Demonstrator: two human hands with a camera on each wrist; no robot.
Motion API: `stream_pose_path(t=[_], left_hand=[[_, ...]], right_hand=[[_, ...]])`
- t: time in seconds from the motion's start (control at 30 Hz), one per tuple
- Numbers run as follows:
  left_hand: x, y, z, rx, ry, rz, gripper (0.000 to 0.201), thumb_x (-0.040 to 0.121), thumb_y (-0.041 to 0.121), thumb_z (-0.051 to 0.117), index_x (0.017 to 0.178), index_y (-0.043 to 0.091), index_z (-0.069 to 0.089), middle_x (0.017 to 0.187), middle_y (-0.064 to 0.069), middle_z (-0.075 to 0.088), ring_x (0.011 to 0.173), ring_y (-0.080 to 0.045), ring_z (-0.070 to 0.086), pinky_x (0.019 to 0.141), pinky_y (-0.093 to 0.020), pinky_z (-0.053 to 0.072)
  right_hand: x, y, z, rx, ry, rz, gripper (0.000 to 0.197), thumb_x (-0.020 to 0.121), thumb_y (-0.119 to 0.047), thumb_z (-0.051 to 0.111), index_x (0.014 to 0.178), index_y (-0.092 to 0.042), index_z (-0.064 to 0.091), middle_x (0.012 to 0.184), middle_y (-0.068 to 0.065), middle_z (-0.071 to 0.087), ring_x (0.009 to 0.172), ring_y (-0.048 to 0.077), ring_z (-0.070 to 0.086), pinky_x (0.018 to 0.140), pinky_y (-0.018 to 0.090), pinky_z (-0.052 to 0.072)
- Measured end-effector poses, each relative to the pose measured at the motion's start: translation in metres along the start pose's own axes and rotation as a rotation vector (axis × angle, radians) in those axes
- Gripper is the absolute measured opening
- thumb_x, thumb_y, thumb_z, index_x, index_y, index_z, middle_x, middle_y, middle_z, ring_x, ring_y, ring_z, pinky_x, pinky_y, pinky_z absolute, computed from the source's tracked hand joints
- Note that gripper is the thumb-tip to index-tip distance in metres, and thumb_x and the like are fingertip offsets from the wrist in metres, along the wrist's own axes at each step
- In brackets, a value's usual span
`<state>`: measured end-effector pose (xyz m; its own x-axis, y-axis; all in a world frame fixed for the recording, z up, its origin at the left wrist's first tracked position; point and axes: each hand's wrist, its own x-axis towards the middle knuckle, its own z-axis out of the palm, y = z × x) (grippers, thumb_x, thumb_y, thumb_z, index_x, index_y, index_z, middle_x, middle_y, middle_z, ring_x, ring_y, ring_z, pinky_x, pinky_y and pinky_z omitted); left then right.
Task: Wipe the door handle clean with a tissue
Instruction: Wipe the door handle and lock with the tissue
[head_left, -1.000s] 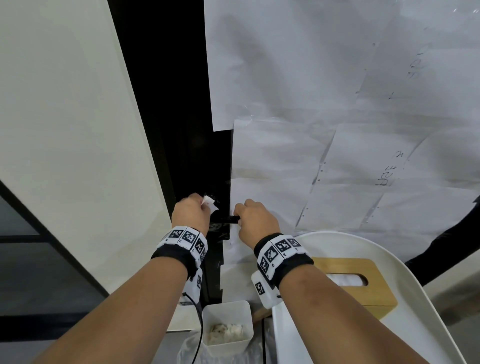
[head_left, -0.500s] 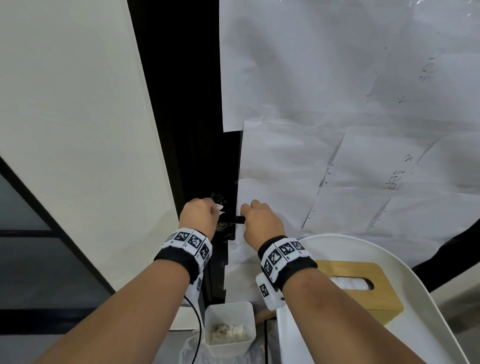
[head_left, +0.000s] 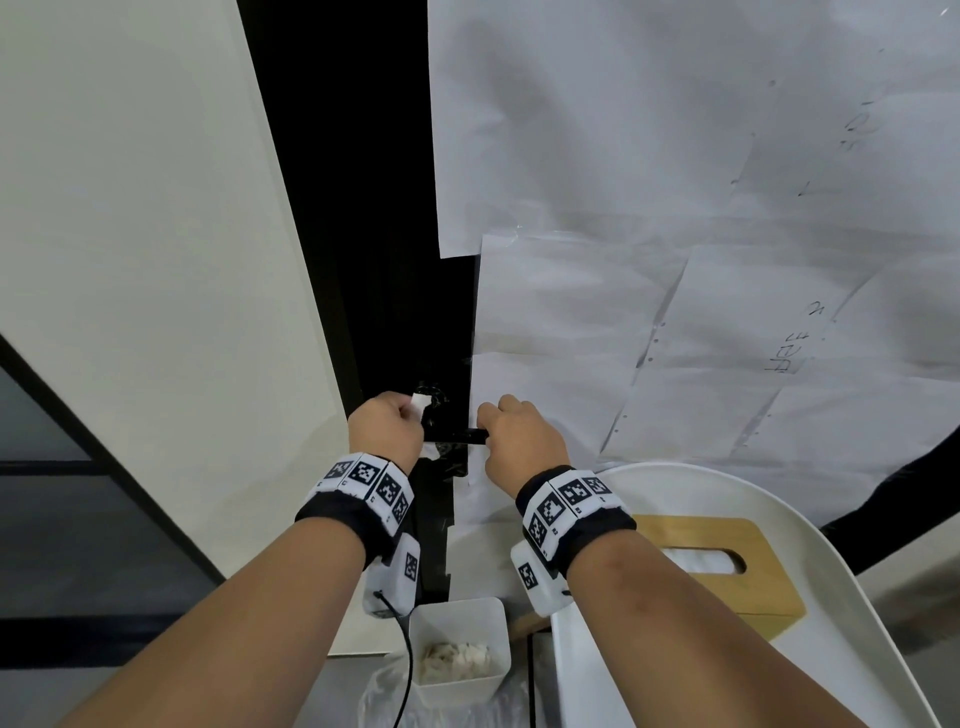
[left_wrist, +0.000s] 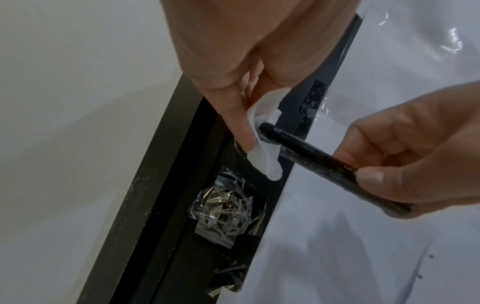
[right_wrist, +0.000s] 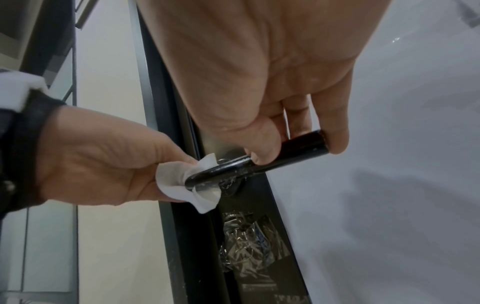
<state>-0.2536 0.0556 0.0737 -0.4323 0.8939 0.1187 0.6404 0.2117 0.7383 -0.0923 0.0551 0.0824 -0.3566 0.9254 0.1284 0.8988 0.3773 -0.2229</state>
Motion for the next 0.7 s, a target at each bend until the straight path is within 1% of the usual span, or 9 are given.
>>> stream_pose_path(t=[0.07, 0.13, 0.2, 0.3, 0.37, 0.43, 0.5, 0.6, 0.7], left_hand=[[0.002, 0.0, 0.001, -0.018, -0.034, -0.01, 0.022, 0.091, 0.018, 0.057, 0.107, 0.01, 0.069, 0.097, -0.008, 0.071, 0.093, -0.025, 0.065, 0.073, -0.022, 0.041], [0.003, -0.001, 0.001, -0.058, -0.039, -0.037, 0.021, 0.089, 0.021, 0.06, 0.105, 0.013, 0.071, 0.096, -0.004, 0.072, 0.092, -0.021, 0.065, 0.073, -0.021, 0.04], [0.003, -0.004, -0.001, -0.114, -0.065, -0.072, 0.02, 0.088, 0.023, 0.061, 0.103, 0.015, 0.071, 0.091, -0.002, 0.071, 0.087, -0.019, 0.064, 0.074, -0.022, 0.042], [0.003, -0.013, -0.002, -0.214, -0.164, -0.144, 0.018, 0.089, 0.022, 0.058, 0.099, 0.016, 0.072, 0.088, -0.003, 0.07, 0.085, -0.02, 0.064, 0.078, -0.027, 0.048], [0.004, -0.017, -0.002, -0.327, -0.2, -0.221, 0.014, 0.087, 0.02, 0.057, 0.087, 0.02, 0.071, 0.087, -0.007, 0.071, 0.086, -0.027, 0.067, 0.084, -0.039, 0.055], [0.006, -0.018, 0.0, -0.387, -0.217, -0.263, 0.013, 0.084, 0.018, 0.055, 0.079, 0.019, 0.067, 0.084, -0.012, 0.069, 0.082, -0.03, 0.066, 0.085, -0.049, 0.056], [0.007, -0.013, 0.002, -0.397, -0.228, -0.253, 0.014, 0.085, 0.018, 0.056, 0.074, 0.019, 0.065, 0.082, -0.014, 0.068, 0.079, -0.03, 0.065, 0.085, -0.05, 0.055], [0.01, -0.014, 0.007, -0.427, -0.23, -0.264, 0.017, 0.085, 0.021, 0.059, 0.07, 0.019, 0.066, 0.09, -0.022, 0.071, 0.086, -0.036, 0.069, 0.087, -0.05, 0.055], [0.01, -0.017, 0.009, -0.471, -0.263, -0.28, 0.012, 0.079, 0.029, 0.062, 0.073, 0.02, 0.069, 0.088, -0.015, 0.073, 0.085, -0.032, 0.071, 0.088, -0.05, 0.054]], right_hand=[[0.0, 0.0, 0.0, 0.0, -0.001, 0.002, 0.026, 0.08, 0.0, 0.046, 0.102, -0.011, 0.052, 0.101, 0.008, 0.05, 0.088, 0.024, 0.044, 0.058, 0.032, 0.034], [0.0, 0.0, 0.0, 0.0, 0.0, 0.006, 0.025, 0.079, 0.001, 0.047, 0.101, -0.012, 0.051, 0.1, 0.008, 0.05, 0.084, 0.022, 0.039, 0.058, 0.033, 0.034], [0.002, 0.0, 0.001, -0.006, 0.003, 0.013, 0.025, 0.078, 0.001, 0.048, 0.099, -0.012, 0.051, 0.099, 0.008, 0.05, 0.082, 0.021, 0.037, 0.057, 0.033, 0.034], [0.002, 0.0, 0.003, -0.007, 0.004, 0.015, 0.026, 0.077, 0.001, 0.048, 0.098, -0.013, 0.051, 0.098, 0.007, 0.05, 0.082, 0.021, 0.039, 0.056, 0.032, 0.034], [0.003, -0.001, 0.003, -0.004, 0.002, 0.018, 0.027, 0.077, 0.001, 0.047, 0.099, -0.013, 0.051, 0.097, 0.006, 0.049, 0.081, 0.02, 0.037, 0.057, 0.032, 0.034], [0.003, -0.001, 0.003, -0.004, 0.002, 0.023, 0.027, 0.077, 0.001, 0.047, 0.099, -0.013, 0.051, 0.098, 0.007, 0.05, 0.081, 0.02, 0.035, 0.057, 0.032, 0.035], [0.002, -0.001, 0.002, -0.004, -0.001, 0.022, 0.026, 0.077, 0.001, 0.047, 0.099, -0.013, 0.051, 0.098, 0.007, 0.05, 0.082, 0.021, 0.037, 0.057, 0.033, 0.035], [0.001, -0.002, 0.001, -0.002, -0.008, 0.018, 0.025, 0.079, 0.0, 0.047, 0.1, -0.012, 0.051, 0.099, 0.008, 0.05, 0.087, 0.024, 0.043, 0.058, 0.033, 0.036], [0.001, -0.002, 0.001, -0.003, -0.004, 0.024, 0.025, 0.079, 0.0, 0.047, 0.1, -0.012, 0.05, 0.099, 0.007, 0.05, 0.083, 0.021, 0.037, 0.058, 0.033, 0.035]])
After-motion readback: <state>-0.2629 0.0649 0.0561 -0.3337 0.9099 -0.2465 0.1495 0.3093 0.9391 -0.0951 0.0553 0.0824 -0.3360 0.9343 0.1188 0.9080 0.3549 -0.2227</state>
